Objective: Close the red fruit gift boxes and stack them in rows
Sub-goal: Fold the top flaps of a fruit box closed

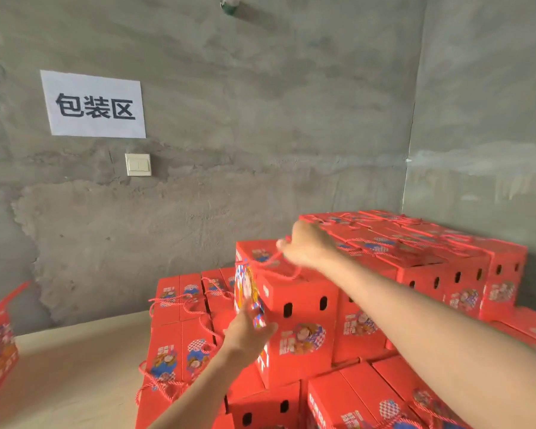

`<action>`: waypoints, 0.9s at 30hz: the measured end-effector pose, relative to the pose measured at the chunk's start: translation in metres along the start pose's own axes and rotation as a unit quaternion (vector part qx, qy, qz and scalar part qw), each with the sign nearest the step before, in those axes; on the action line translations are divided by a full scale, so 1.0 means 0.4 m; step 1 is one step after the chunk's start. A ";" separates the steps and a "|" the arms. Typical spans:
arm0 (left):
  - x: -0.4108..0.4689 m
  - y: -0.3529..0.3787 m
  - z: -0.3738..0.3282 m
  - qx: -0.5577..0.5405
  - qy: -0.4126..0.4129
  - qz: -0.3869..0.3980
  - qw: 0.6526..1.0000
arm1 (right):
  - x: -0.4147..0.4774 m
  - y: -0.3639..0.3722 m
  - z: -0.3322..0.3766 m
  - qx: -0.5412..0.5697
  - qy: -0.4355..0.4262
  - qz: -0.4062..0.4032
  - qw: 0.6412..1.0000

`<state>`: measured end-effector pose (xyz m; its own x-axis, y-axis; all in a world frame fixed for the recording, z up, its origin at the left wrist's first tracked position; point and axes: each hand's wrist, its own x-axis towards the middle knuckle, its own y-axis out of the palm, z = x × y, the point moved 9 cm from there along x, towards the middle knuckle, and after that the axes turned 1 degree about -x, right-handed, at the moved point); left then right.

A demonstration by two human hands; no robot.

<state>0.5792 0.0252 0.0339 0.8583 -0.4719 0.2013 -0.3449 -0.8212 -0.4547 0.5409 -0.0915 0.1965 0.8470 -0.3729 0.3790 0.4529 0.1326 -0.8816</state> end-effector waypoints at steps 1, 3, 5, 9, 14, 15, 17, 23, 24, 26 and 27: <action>0.008 0.018 0.015 0.034 0.002 0.011 0.999 | -0.017 0.081 -0.008 -0.048 -0.030 0.038 0.998; 0.016 0.032 0.031 0.063 0.027 -0.010 0.998 | -0.057 0.229 -0.007 -0.099 -0.105 0.104 0.984; 0.024 0.039 0.059 0.064 0.026 -0.018 0.997 | -0.060 0.295 -0.013 -0.141 -0.135 0.073 0.978; 0.012 0.038 0.136 0.111 -0.001 0.012 0.994 | -0.034 0.283 -0.033 -0.109 -0.127 0.025 0.986; -0.103 -0.080 0.176 0.154 0.002 -0.044 0.987 | -0.061 0.277 -0.038 -0.101 -0.087 0.050 0.990; -0.136 -0.112 0.180 0.162 0.010 -0.061 0.985 | -0.091 0.274 -0.029 -0.103 -0.086 0.029 0.991; -0.210 -0.174 0.192 0.166 0.026 -0.086 0.982 | -0.197 0.293 0.012 -0.086 -0.135 -0.027 0.987; -0.451 -0.256 0.261 0.211 -0.058 -0.116 0.969 | -0.601 0.595 0.026 0.057 0.015 0.300 0.952; -0.489 -0.249 0.267 0.227 -0.056 -0.099 0.967 | -0.634 0.610 0.025 0.069 0.049 0.321 0.943; -0.554 -0.201 0.274 0.271 -0.036 -0.022 0.962 | -0.664 0.617 0.021 0.092 0.081 0.319 0.940; -0.579 -0.173 0.276 0.302 -0.029 0.018 0.953 | -0.673 0.614 0.020 0.099 0.087 0.311 0.941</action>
<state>0.4463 0.2266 -0.0771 0.8758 -0.4634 0.1351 -0.1084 -0.4615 -0.8805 0.4262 0.0487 -0.1197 0.9147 -0.3097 -0.2596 -0.0573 0.5366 -0.8419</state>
